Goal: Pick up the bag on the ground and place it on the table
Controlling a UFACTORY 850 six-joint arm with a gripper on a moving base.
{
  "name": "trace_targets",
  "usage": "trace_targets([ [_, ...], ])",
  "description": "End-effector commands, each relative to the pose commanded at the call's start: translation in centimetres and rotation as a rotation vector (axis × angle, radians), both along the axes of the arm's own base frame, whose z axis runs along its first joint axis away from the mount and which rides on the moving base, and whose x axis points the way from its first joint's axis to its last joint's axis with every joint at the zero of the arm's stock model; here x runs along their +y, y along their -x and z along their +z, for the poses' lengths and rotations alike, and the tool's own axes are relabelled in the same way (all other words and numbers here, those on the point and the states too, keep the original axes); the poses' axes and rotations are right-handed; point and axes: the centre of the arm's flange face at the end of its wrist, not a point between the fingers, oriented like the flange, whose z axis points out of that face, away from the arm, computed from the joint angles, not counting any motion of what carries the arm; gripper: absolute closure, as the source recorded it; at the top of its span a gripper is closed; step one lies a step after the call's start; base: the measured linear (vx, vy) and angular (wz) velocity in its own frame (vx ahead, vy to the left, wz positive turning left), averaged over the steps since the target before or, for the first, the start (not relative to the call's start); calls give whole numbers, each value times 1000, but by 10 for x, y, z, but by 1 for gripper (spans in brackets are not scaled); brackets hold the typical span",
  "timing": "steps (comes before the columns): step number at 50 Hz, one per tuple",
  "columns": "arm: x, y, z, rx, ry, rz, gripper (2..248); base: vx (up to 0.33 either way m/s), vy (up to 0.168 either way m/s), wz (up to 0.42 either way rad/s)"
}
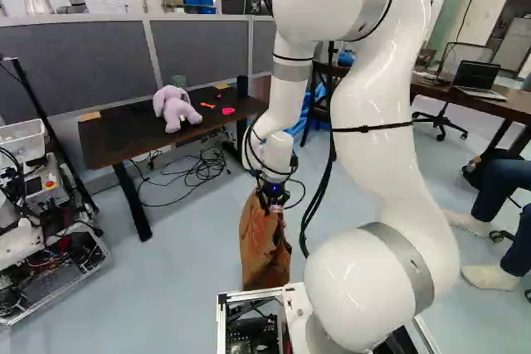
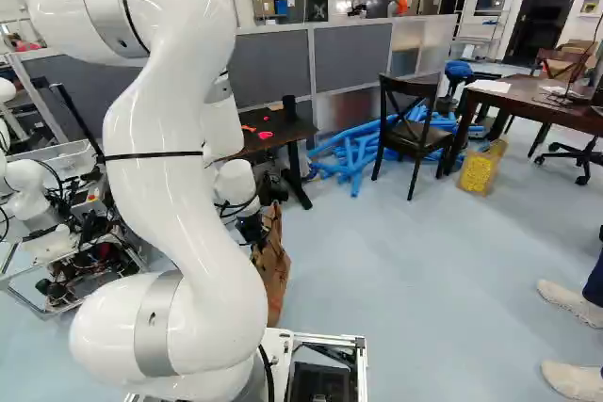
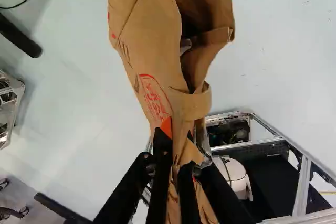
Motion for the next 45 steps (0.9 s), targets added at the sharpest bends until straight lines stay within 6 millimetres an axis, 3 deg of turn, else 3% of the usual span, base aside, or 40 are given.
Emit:
trace_targets([
  [45, -22, 22, 64, -81, -26, -50, 229, 0, 0, 0],
])
